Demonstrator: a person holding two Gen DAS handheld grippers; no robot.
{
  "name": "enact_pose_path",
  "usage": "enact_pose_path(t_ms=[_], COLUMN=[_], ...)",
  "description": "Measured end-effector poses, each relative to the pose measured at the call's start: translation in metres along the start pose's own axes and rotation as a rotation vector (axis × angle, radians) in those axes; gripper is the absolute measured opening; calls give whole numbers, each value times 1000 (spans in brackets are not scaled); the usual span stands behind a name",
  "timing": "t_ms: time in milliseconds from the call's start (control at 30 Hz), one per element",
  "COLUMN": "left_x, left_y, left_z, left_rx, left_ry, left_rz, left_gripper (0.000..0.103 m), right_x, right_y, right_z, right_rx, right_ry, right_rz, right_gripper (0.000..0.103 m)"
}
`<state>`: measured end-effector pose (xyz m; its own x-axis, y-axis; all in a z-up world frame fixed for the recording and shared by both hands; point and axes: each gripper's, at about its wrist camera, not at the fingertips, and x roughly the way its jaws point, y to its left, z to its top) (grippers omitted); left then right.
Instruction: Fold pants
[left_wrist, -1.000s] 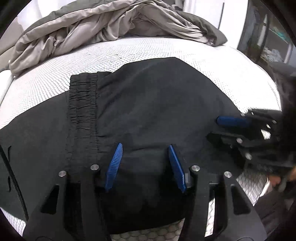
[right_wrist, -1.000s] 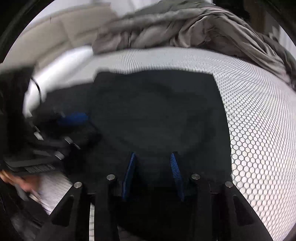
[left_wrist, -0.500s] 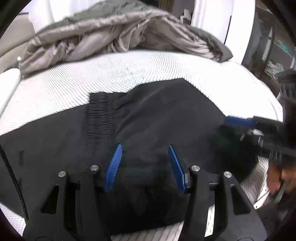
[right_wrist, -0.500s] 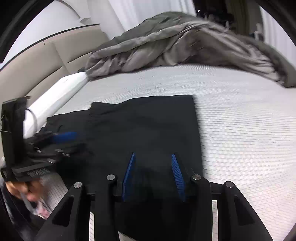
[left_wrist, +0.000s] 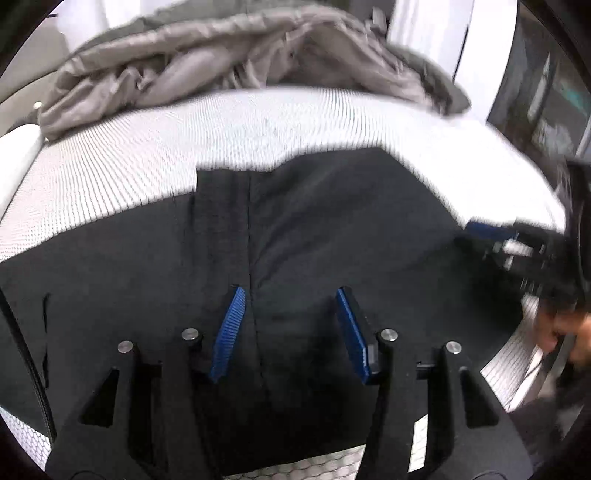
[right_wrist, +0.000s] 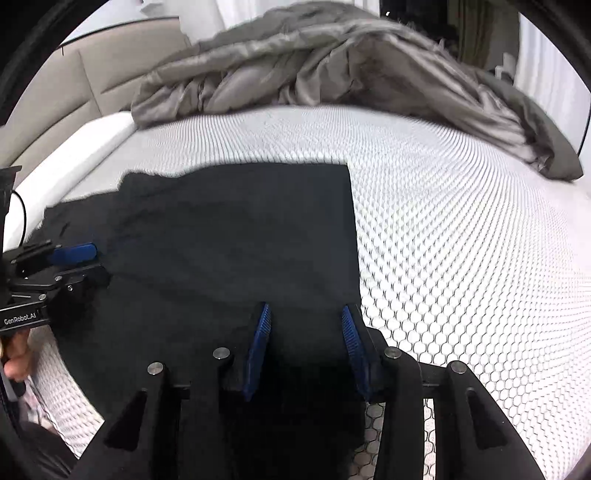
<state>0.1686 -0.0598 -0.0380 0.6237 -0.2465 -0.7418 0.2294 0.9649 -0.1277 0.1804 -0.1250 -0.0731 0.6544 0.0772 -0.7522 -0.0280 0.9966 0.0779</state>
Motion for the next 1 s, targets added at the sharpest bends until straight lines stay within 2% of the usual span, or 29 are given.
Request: enact_pose_path(t_ms=[100,233,267,333,400,433,500,533,600,733,800,900,1000], left_x=[7,46,54,56,52,50,43,38,28,18,29,57,71], left_y=[-5,-8,-7,-5,1,6,16,19,20,19,19,20,32], left_z=[15,23,22,19,17,15,13,13,16,29,35,41,43], left_rx=[-26,-14,5,36,44,39,1,-20,-35,-96,-118,-130,-177], left_ry=[-22,57,63,57,59,62,69,64,51,-31,-26,28,35], left_rz=[21,63,72,50,33,57,10,8,50,23,44,79,72], left_gripper=[50,50,49,49,49,50,51,51,51,51,51,51,51], right_x=[7,50,56,61,59,57,55,52,44,28,32,55,85], right_y=[18,36,38,43,32,22,0,-11,-19,-10,9,34,43], right_z=[14,33,26,25,25,25,25,24,26,34,42,58,64], right_rx=[8,10,2,-59,-90,-71,-22,7,51,82,79,74,94], right_ry=[-7,67,90,97,93,94,96,88,78,11,-3,2,65], right_rz=[69,104,112,80,-10,-43,-92,-109,-115,-26,18,70,117], right_gripper=[45,45,45,45,45,45,45,45,46,46,46,47,47])
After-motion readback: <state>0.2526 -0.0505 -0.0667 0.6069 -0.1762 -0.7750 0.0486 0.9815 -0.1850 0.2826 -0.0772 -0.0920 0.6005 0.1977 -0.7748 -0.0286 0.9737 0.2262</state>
